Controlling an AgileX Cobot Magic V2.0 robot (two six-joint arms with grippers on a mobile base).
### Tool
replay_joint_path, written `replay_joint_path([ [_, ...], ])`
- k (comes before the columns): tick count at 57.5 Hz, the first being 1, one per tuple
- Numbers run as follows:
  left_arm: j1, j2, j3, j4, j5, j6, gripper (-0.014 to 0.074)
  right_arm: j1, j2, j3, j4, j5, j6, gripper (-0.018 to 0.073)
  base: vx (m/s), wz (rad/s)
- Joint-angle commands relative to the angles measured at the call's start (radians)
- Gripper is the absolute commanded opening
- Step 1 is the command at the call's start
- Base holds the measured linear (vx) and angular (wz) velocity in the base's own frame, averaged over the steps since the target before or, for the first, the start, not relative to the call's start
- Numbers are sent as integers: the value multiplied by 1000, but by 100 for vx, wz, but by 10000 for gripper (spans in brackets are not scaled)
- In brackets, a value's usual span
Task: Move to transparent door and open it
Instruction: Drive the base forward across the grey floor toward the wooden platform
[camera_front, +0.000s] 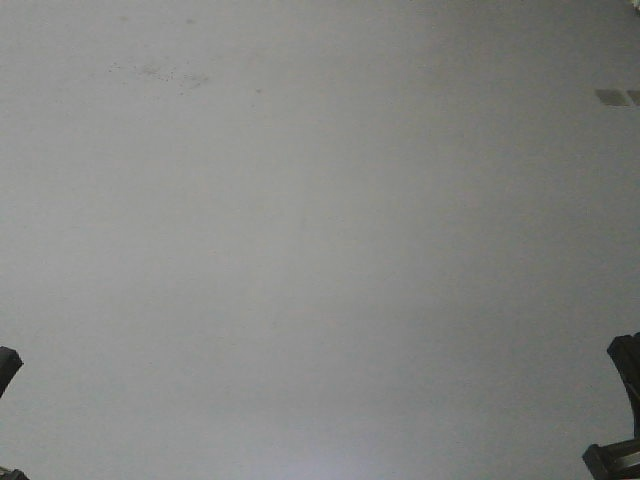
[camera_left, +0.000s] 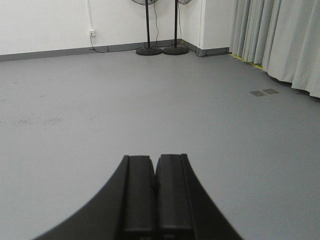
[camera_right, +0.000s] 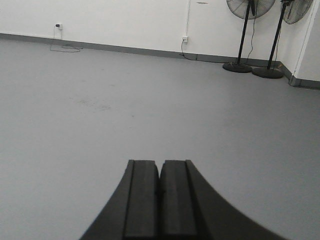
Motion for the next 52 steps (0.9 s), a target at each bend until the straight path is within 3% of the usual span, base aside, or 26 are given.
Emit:
replay_joint_path([
  [1, -4, -3, 31, -9, -78, -1, -6, -3, -14, 13, -6, -86, -3, 0, 18, 4],
  [16, -4, -3, 31, -9, -78, -1, -6, -4, -14, 13, -6, -86, -3, 0, 20, 20],
  [52, -4, -3, 31, -9, -78, -1, -6, -3, -14, 13, -6, -86, -3, 0, 28, 48],
])
